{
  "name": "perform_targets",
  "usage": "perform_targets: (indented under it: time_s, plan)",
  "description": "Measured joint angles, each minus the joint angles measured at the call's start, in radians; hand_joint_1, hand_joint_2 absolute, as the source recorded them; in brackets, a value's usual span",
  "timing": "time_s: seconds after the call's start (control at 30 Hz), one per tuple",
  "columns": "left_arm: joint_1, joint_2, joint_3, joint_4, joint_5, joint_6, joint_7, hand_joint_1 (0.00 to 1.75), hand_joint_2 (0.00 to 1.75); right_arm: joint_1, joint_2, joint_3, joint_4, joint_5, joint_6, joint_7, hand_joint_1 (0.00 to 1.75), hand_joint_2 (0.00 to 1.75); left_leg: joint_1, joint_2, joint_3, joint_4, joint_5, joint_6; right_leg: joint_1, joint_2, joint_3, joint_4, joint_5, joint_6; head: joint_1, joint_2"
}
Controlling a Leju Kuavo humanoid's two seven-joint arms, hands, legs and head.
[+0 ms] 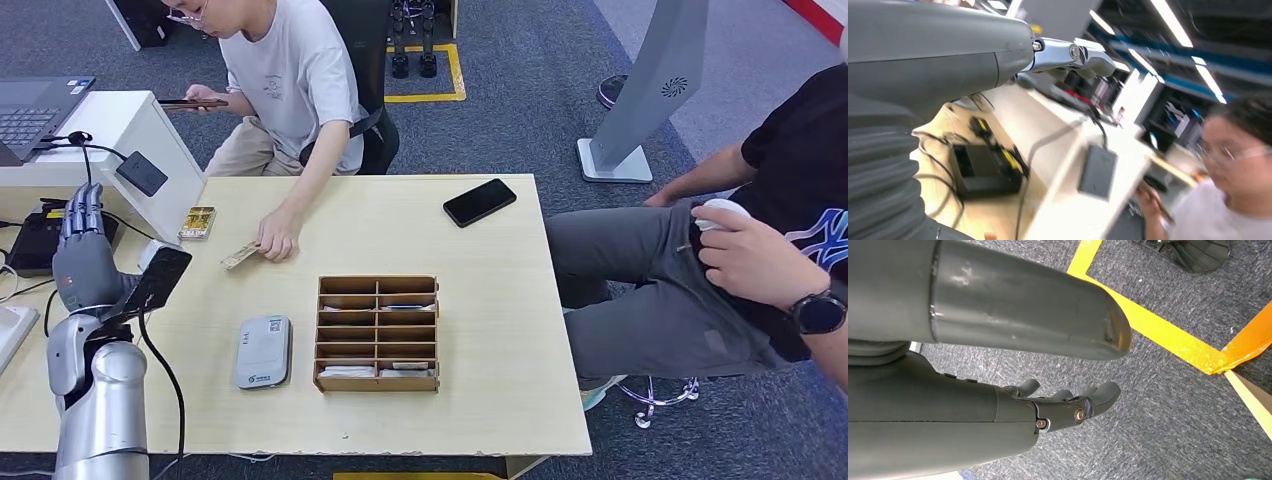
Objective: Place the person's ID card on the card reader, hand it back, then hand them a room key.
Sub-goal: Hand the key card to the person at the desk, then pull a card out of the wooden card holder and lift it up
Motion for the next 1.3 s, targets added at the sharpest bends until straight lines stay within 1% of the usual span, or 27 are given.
perform_targets:
  time_s: [0.03, 0.1, 0.2, 0.33, 0.4, 0.57, 0.63, 0.77, 0.93, 1.17, 1.3]
  plan:
    - [0.007, 0.005, -0.016, -0.006, 0.011, -0.035, -0.014, 0.0, 1.75, 0.001, 0.0, -0.001, 0.0, -0.001, 0.0, 0.001, 0.0, 0.0, 0.0, 0.0, 0.0, 0.0, 0.0, 0.0, 0.0, 0.0, 0.0, 0.0, 0.0, 0.0, 0.0, 0.0]
    - [0.034, 0.019, -0.075, -0.035, 0.048, -0.106, -0.036, 0.0, 1.75, 0.005, 0.0, -0.003, 0.0, -0.002, -0.002, 0.0, 0.0, 0.0, 0.0, 0.0, 0.0, 0.0, 0.0, 0.0, 0.0, 0.0, 0.0, 0.0, 0.0, 0.0, 0.0, 0.0]
    - [0.076, 0.048, -0.182, -0.086, 0.102, -0.157, -0.04, 0.0, 1.75, 0.014, -0.002, -0.008, 0.0, -0.004, -0.004, -0.003, 0.0, 0.0, 0.0, 0.0, -0.001, 0.0, 0.0, 0.0, 0.0, 0.0, 0.0, 0.0, 0.0, 0.0, 0.0, 0.0]
    - [0.108, 0.095, -0.298, -0.132, 0.119, -0.174, -0.055, 0.0, 1.75, 0.021, -0.004, -0.015, 0.0, -0.005, -0.005, -0.002, 0.0, 0.0, 0.0, 0.0, -0.001, 0.0, 0.0, 0.0, 0.0, 0.0, -0.001, 0.0, 0.0, 0.0, 0.0, 0.0]
    - [0.123, 0.123, -0.382, -0.156, 0.115, -0.172, -0.057, 0.0, 1.75, 0.023, -0.005, -0.023, 0.0, -0.006, -0.005, -0.002, 0.0, 0.0, 0.0, 0.0, -0.001, 0.0, 0.0, 0.0, 0.0, -0.001, -0.001, 0.0, 0.0, 0.0, 0.0, 0.0]
    - [0.13, 0.158, -0.63, -0.212, 0.09, -0.115, 0.01, 0.0, 1.75, 0.023, -0.005, -0.037, -0.001, -0.008, -0.005, -0.003, 0.0, 0.0, 0.0, 0.0, -0.001, 0.0, 0.0, 0.0, 0.0, 0.0, -0.001, 0.0, 0.0, 0.0, 0.0, 0.0]
    - [0.13, 0.167, -0.693, -0.231, 0.088, -0.108, 0.026, 0.0, 1.75, 0.024, -0.006, -0.042, -0.001, -0.008, -0.005, -0.004, 0.0, 0.0, 0.0, 0.001, -0.001, 0.0, 0.0, 0.0, 0.0, 0.0, -0.001, 0.0, 0.0, 0.0, 0.0, 0.0]
    - [0.129, 0.182, -0.766, -0.256, 0.088, -0.1, 0.029, 0.0, 1.75, 0.025, -0.006, -0.052, -0.002, -0.01, -0.005, -0.002, 0.0, 0.0, 0.0, 0.0, -0.001, 0.001, 0.0, 0.0, 0.0, 0.001, -0.002, 0.0, 0.0, 0.0, 0.0, 0.0]
    - [0.121, 0.182, -0.844, -0.277, 0.057, -0.091, 0.025, 0.0, 1.75, 0.025, -0.008, -0.058, -0.002, -0.016, -0.006, 0.002, 0.0, 0.0, 0.0, 0.0, -0.001, 0.0, 0.0, 0.0, 0.0, 0.0, -0.002, 0.0, 0.0, 0.0, 0.0, 0.0]
    - [0.114, 0.183, -0.914, -0.274, -0.044, -0.049, 0.101, 0.0, 1.75, 0.027, -0.009, -0.061, -0.004, -0.018, -0.006, 0.002, 0.0, 0.0, 0.0, 0.0, -0.001, 0.001, 0.0, 0.0, 0.0, 0.001, -0.002, 0.0, 0.0, 0.0, 0.0, 0.0]
    - [0.113, 0.185, -0.928, -0.25, -0.071, -0.032, 0.132, 0.0, 1.75, 0.027, -0.009, -0.07, -0.005, -0.018, -0.006, 0.002, 0.0, 0.0, 0.0, 0.0, -0.001, 0.0, 0.0, 0.0, 0.0, 0.001, -0.002, 0.0, 0.0, 0.0, 0.0, 0.0]
